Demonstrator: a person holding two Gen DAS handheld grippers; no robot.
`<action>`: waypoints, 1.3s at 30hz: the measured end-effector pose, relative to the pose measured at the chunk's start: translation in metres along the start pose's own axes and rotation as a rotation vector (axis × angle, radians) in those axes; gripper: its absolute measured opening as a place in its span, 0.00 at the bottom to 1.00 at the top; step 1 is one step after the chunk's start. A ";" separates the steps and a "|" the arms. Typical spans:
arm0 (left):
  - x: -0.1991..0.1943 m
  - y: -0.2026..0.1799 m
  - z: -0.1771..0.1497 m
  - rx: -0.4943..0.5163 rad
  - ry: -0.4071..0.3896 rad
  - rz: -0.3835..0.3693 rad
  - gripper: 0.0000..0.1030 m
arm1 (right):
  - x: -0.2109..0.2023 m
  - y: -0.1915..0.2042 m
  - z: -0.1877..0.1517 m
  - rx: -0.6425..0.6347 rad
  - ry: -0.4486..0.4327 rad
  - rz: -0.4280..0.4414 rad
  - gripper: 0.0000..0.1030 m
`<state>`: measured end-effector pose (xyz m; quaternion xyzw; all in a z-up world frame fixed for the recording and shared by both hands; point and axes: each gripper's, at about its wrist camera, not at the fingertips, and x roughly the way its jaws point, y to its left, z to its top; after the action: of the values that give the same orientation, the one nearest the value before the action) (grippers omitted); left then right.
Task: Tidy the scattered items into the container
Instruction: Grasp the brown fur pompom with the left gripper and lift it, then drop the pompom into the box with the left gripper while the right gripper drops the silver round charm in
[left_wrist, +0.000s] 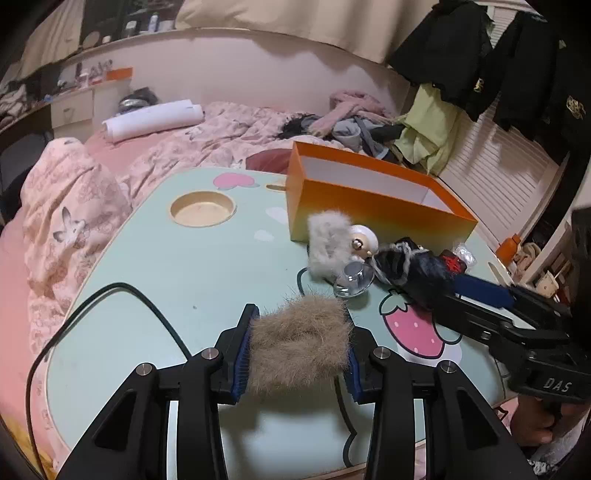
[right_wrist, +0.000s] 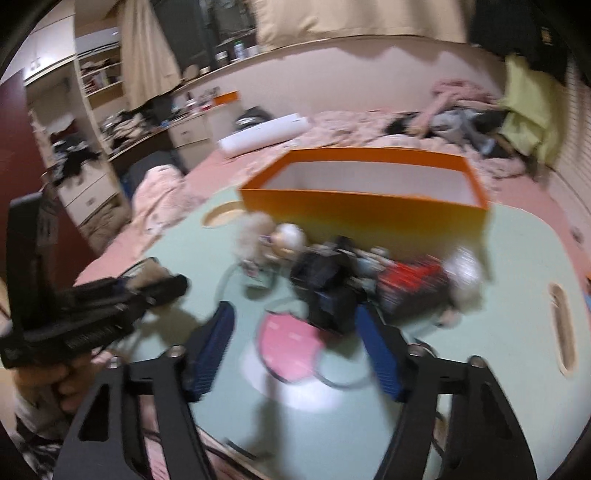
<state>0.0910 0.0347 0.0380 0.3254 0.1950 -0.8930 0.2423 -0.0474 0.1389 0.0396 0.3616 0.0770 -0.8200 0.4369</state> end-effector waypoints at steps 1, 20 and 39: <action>0.001 0.000 0.000 -0.001 0.003 0.004 0.38 | 0.004 0.004 0.002 -0.015 0.004 0.002 0.62; -0.001 0.009 0.000 -0.040 -0.004 0.006 0.38 | 0.084 0.033 0.030 -0.129 0.164 -0.033 0.26; -0.002 -0.023 0.051 0.057 -0.033 -0.094 0.38 | -0.060 -0.041 0.044 0.046 -0.156 -0.002 0.26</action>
<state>0.0547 0.0277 0.0799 0.3077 0.1805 -0.9138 0.1940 -0.0809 0.1837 0.1035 0.3066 0.0242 -0.8476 0.4325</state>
